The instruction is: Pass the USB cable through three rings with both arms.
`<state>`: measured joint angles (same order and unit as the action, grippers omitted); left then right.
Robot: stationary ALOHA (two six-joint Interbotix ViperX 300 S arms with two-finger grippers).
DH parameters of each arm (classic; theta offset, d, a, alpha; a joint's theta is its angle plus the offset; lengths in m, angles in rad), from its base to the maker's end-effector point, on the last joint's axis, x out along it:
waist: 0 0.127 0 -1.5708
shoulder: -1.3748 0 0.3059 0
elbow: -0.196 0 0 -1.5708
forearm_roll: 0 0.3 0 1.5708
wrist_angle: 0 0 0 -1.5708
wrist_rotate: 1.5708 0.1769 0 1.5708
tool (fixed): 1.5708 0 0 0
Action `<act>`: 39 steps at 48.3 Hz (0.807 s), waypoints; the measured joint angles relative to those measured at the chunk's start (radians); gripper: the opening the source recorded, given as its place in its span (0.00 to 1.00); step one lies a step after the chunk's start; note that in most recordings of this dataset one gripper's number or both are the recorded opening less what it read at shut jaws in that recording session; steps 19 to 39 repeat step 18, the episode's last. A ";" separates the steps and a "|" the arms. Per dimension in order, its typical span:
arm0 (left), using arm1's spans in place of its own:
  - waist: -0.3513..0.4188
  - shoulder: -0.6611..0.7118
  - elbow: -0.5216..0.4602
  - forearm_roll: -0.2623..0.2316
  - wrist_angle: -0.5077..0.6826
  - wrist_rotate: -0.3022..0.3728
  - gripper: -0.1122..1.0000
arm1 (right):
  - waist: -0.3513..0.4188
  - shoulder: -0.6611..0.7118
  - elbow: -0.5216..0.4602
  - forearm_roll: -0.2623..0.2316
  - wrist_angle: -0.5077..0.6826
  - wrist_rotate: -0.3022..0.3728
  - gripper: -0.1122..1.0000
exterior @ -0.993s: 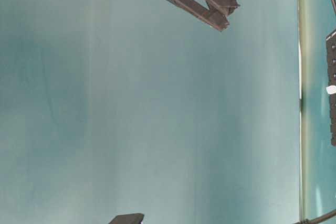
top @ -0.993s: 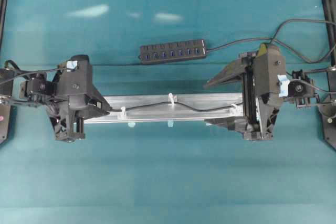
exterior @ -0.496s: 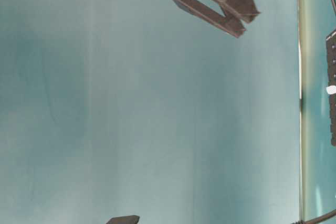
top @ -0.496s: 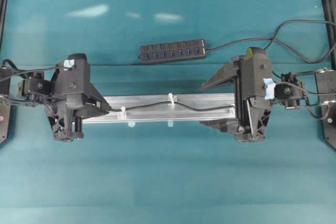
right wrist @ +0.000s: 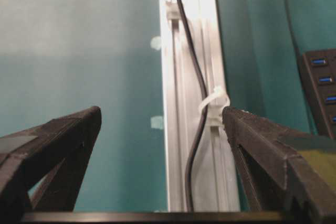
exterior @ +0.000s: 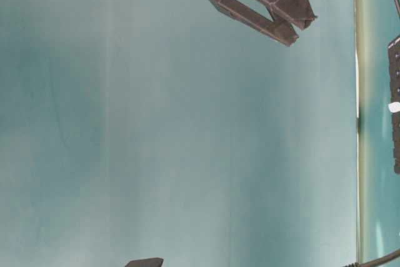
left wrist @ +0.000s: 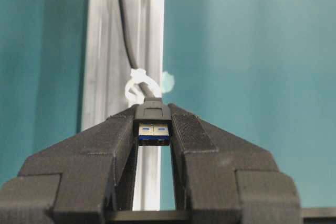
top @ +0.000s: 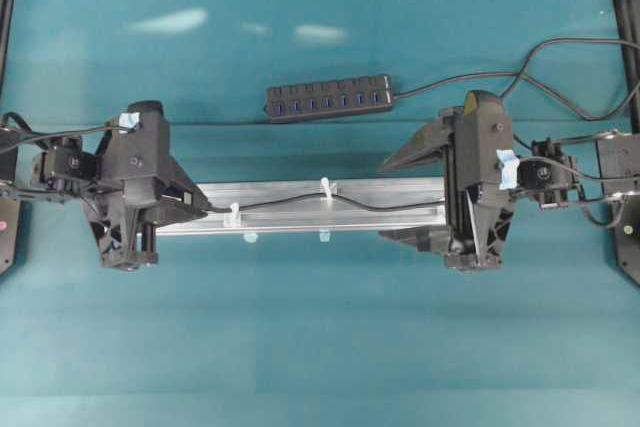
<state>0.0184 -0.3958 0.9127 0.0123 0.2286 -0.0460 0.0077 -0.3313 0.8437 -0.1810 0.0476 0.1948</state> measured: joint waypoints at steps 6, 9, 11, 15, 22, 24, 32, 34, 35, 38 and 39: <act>0.000 0.002 0.000 0.002 0.000 0.000 0.27 | 0.000 0.000 0.000 0.000 0.008 0.002 0.77; 0.000 0.000 0.002 0.000 0.000 0.000 0.27 | 0.002 0.000 0.000 0.002 0.006 0.000 0.77; 0.000 0.000 0.000 0.002 0.000 -0.002 0.27 | 0.000 0.000 0.002 0.000 0.008 0.000 0.77; -0.002 0.000 0.002 0.002 0.000 -0.002 0.27 | 0.000 0.000 0.002 0.000 0.008 0.000 0.77; -0.002 0.000 0.000 0.000 0.000 0.000 0.27 | 0.000 0.000 0.000 0.002 0.008 0.000 0.77; -0.002 0.000 0.000 0.000 0.000 0.000 0.27 | 0.000 0.000 0.000 0.002 0.008 0.000 0.77; -0.002 0.000 0.000 0.000 0.000 0.000 0.27 | 0.000 0.000 0.000 0.002 0.008 0.000 0.77; -0.002 0.000 0.000 0.000 0.000 0.000 0.27 | 0.000 0.000 0.000 0.002 0.008 0.000 0.77; -0.002 0.000 0.000 0.000 0.000 0.000 0.27 | 0.000 0.000 0.000 0.002 0.008 0.000 0.77; -0.002 0.000 0.000 0.000 0.000 0.000 0.27 | 0.000 0.000 0.000 0.002 0.008 0.000 0.77; -0.002 0.000 0.000 0.000 0.000 0.000 0.27 | 0.000 0.000 0.000 0.002 0.008 0.000 0.77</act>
